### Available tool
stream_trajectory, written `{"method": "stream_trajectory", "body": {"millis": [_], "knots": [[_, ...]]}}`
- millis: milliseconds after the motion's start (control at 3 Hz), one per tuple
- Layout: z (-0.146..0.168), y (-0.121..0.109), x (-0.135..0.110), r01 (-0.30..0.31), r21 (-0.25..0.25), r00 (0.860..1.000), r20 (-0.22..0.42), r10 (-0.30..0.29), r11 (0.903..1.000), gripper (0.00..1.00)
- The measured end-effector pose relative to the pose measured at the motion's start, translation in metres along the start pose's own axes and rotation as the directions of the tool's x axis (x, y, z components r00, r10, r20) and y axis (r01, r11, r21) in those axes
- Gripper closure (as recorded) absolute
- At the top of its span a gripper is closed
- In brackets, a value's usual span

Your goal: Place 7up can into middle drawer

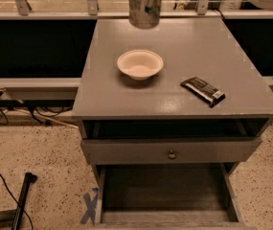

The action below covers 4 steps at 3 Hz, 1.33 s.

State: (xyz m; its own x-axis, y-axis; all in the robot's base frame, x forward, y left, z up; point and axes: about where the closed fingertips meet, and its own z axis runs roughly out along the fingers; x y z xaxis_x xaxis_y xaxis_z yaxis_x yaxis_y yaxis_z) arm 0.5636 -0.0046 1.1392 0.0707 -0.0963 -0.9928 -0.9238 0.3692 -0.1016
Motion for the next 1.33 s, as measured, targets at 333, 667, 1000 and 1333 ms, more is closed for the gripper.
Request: {"method": "stream_trajectory", "body": {"millis": [333,667,1000,1333], "knots": [[-0.052,0.059,0.047,-0.105,0.016,0.98,-0.171,0.106,0.9944,1.0],[-0.076,0.068,0.087,-0.161,0.055,0.959,-0.228,0.169,0.9854,1.0],[-0.063,0.062,0.094,-0.107,0.045,0.963,-0.244,0.115,0.9933,1.0],[-0.051,0.054,0.134,-0.131,0.039,0.975,-0.174,0.136,0.9905,1.0]]}}
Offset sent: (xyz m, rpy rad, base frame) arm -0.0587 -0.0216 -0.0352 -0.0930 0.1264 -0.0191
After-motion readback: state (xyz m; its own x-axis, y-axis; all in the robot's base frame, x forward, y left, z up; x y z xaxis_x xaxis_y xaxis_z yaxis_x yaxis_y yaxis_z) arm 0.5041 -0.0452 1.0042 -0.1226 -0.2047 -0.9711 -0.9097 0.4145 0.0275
